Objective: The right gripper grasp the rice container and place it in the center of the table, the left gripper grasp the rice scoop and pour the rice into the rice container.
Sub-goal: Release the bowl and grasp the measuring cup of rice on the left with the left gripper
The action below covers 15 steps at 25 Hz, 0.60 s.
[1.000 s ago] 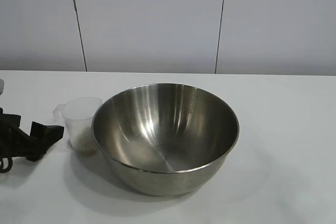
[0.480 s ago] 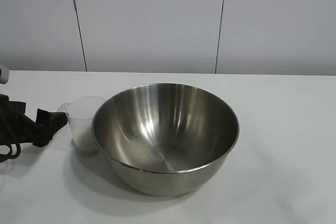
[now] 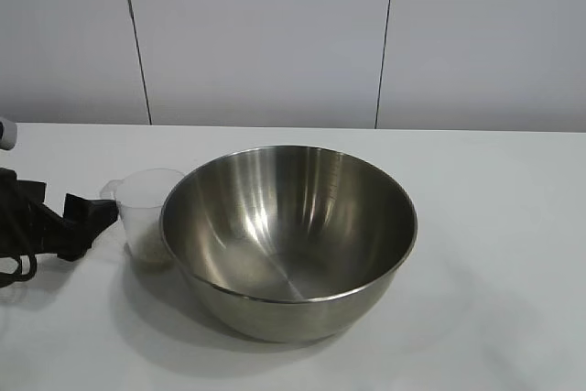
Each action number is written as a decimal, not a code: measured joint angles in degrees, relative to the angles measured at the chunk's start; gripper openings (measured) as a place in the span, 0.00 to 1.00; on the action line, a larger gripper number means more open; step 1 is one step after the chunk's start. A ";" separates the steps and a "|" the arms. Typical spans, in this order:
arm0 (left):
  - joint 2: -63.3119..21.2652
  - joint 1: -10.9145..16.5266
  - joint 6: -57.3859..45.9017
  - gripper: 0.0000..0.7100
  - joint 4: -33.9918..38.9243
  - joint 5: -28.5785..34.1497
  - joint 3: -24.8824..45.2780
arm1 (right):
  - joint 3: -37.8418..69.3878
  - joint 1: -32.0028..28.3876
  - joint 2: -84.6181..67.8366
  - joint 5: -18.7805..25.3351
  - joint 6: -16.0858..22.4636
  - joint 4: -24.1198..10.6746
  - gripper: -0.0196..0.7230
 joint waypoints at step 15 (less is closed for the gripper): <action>2.21 0.00 -0.05 0.93 -0.01 -0.07 -0.57 | 0.00 0.00 0.00 0.00 0.00 0.00 0.89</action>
